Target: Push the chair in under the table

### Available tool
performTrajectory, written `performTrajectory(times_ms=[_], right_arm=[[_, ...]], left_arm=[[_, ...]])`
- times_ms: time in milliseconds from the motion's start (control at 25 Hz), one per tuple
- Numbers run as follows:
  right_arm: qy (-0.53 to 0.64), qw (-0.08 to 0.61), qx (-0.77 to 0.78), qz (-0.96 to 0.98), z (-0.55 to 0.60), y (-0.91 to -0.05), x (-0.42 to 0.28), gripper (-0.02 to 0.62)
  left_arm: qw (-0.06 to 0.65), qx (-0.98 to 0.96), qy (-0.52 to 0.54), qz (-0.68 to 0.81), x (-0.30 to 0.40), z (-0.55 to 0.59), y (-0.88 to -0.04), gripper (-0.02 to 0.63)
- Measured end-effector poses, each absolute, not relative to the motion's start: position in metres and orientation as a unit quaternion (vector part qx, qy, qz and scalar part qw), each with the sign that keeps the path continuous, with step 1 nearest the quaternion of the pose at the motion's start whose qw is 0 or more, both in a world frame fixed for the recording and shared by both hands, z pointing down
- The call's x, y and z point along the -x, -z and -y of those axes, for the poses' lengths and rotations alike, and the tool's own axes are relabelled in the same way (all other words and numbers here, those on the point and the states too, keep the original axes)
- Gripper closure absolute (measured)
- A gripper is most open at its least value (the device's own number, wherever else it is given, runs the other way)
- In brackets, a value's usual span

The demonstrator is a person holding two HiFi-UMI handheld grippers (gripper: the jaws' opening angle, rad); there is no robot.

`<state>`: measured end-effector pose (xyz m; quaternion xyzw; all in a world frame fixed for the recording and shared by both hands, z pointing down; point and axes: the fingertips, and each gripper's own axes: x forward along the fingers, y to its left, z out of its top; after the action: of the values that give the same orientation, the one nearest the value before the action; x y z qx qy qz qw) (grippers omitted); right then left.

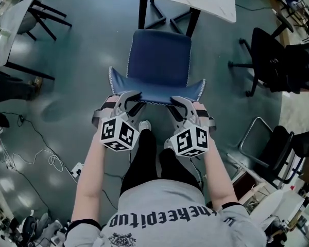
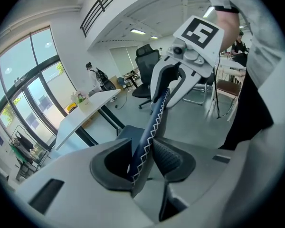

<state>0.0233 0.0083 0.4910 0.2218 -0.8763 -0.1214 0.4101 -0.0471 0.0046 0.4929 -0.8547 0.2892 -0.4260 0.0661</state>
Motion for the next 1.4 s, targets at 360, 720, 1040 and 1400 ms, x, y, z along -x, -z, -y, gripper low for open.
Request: performTrajectory(times_ms=[360, 720, 1040, 1400], right_arm=[[0.113, 0.412, -0.246, 0.870, 0.018, -0.490, -0.009, 0.480], [0.110, 0.412, -0.265, 0.865, 0.040, -0.491, -0.002, 0.479], [0.111, 0.410, -0.274, 0.863, 0.054, -0.490, 0.000, 0.479], [0.113, 0.409, -0.278, 0.861, 0.067, -0.491, 0.003, 0.480]], left_arm=[[0.081, 0.862, 0.422, -0.268, 0.061, 0.023, -0.491, 0.463], [0.098, 0.867, 0.418, -0.252, 0.068, 0.047, -0.491, 0.466], [0.103, 0.869, 0.418, -0.243, 0.070, 0.062, -0.490, 0.466], [0.101, 0.870, 0.419, -0.241, 0.073, 0.076, -0.492, 0.466]])
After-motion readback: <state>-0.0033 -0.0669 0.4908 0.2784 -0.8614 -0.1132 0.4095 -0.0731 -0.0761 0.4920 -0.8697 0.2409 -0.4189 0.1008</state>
